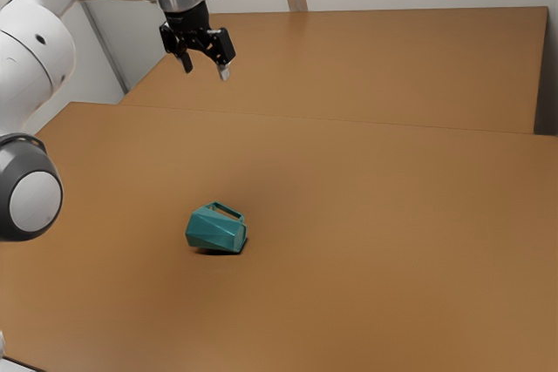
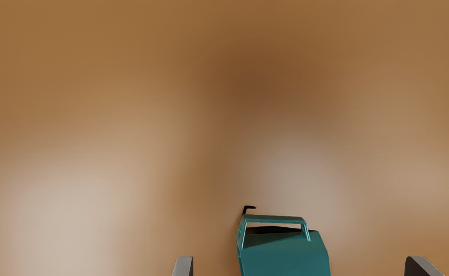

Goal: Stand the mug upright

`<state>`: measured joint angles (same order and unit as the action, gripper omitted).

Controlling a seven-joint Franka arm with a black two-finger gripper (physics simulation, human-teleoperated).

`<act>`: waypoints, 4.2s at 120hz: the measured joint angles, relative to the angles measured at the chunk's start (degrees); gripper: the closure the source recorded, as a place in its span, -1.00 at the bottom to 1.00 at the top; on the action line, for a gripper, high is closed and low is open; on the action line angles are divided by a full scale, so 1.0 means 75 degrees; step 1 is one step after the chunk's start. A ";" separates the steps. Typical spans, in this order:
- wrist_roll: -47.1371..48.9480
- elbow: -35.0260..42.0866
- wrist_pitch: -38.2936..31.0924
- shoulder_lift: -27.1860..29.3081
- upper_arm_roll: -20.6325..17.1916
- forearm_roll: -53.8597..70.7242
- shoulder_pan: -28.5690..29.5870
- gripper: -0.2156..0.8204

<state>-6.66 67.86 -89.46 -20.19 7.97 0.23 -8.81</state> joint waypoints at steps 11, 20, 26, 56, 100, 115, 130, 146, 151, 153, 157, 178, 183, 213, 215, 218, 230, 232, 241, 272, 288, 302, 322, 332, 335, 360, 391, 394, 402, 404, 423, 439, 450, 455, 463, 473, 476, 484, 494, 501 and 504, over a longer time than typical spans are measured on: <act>-0.0002 0.0001 0.0007 0.0029 0.0003 0.0008 0.0020 -0.58; -0.0003 -0.0007 0.0051 0.0068 -0.0015 0.0008 -0.0024 -0.58; -0.0005 -0.0009 0.0115 0.0077 -0.0015 0.0010 -0.0028 -0.58; -0.0004 0.1600 0.0344 0.1370 0.0028 -0.0177 -0.0053 -0.58; -0.0131 0.7027 -0.0138 0.4727 0.2236 -0.1468 -0.0241 -0.58; -0.0411 0.7717 -0.0227 0.4880 0.3169 -0.1826 -0.0247 -0.58; -0.0803 0.7851 -0.0303 0.4824 0.3583 -0.1982 -0.0193 -0.58; -0.1376 0.7787 -0.0639 0.4294 0.3643 -0.2368 -0.0177 -0.58; -0.1562 0.7769 -0.0758 0.4058 0.3646 -0.2560 -0.0202 -0.58; -0.1636 0.7763 -0.0810 0.3949 0.3647 -0.2646 -0.0209 -0.58; -0.1781 0.7742 -0.0908 0.3749 0.3646 -0.2809 -0.0226 -0.58; -0.2489 0.7437 -0.1313 0.2781 0.3508 -0.3721 -0.0281 -0.58; -0.2645 0.7410 -0.1396 0.2628 0.3472 -0.3941 -0.0310 -0.58; -0.3467 0.7396 -0.1818 0.2035 0.3100 -0.5063 -0.0417 -0.58; -0.3517 0.7399 -0.1836 0.1996 0.3093 -0.5121 -0.0427 -0.58; -0.3588 0.7401 -0.1861 0.1931 0.3086 -0.5205 -0.0438 -0.58; -0.3863 0.7403 -0.1956 0.1689 0.3066 -0.5462 -0.0465 -0.58; -0.3905 0.7401 -0.1972 0.1652 0.3065 -0.5493 -0.0465 -0.58; -0.4095 0.7395 -0.2033 0.1479 0.3063 -0.5628 -0.0461 -0.58; -0.4753 0.7361 -0.2164 0.1171 0.3057 -0.6122 -0.0454 -0.58; -0.5057 0.7361 -0.2199 0.1163 0.2941 -0.6438 -0.0456 -0.58; -0.5281 0.7406 -0.2208 0.1176 0.2821 -0.6769 -0.0472 -0.58; -0.5519 0.7579 -0.2173 0.1185 0.2733 -0.7132 -0.0478 -0.58; -0.5615 0.7667 -0.2148 0.1186 0.2734 -0.7227 -0.0458 -0.58; -0.5641 0.7688 -0.2143 0.1186 0.2734 -0.7246 -0.0453 -0.58; -0.5824 0.7806 -0.2113 0.1209 0.2734 -0.7394 -0.0428 -0.55; -0.5980 0.7978 -0.2108 0.1221 0.2736 -0.7446 -0.0353 -0.20; -0.5992 0.7991 -0.2108 0.1221 0.2735 -0.7448 -0.0347 -0.17; -0.6024 0.8056 -0.2109 0.1229 0.2742 -0.7495 -0.0341 -0.06; -0.6031 0.8064 -0.2109 0.1230 0.2743 -0.7506 -0.0340 -0.03; -0.6092 0.8086 -0.2110 0.1241 0.2745 -0.7572 -0.0340 0.24; -0.6130 0.8077 -0.2111 0.1264 0.2745 -0.7592 -0.0340 0.49; -0.6151 0.8077 -0.2129 0.1304 0.2739 -0.7591 -0.0343 0.63; -0.6160 0.8077 -0.2143 0.1328 0.2736 -0.7588 -0.0347 0.68; -0.6170 0.8080 -0.2168 0.1416 0.2735 -0.7582 -0.0370 0.74; -0.6156 0.8078 -0.2188 0.1687 0.2741 -0.7515 -0.0439 0.83; -0.6137 0.8074 -0.2195 0.1822 0.2739 -0.7424 -0.0457 0.84; -0.6052 0.8075 -0.2249 0.2242 0.2733 -0.7079 -0.0524 0.86; -0.5866 0.8075 -0.2373 0.2843 0.2605 -0.6401 -0.0541 0.88; -0.5699 0.8074 -0.2494 0.3150 0.2436 -0.5801 -0.0487 0.89; -0.5620 0.8070 -0.2553 0.3245 0.2361 -0.5526 -0.0481 0.90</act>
<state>-48.81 128.39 -108.61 4.14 25.67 -41.21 -12.42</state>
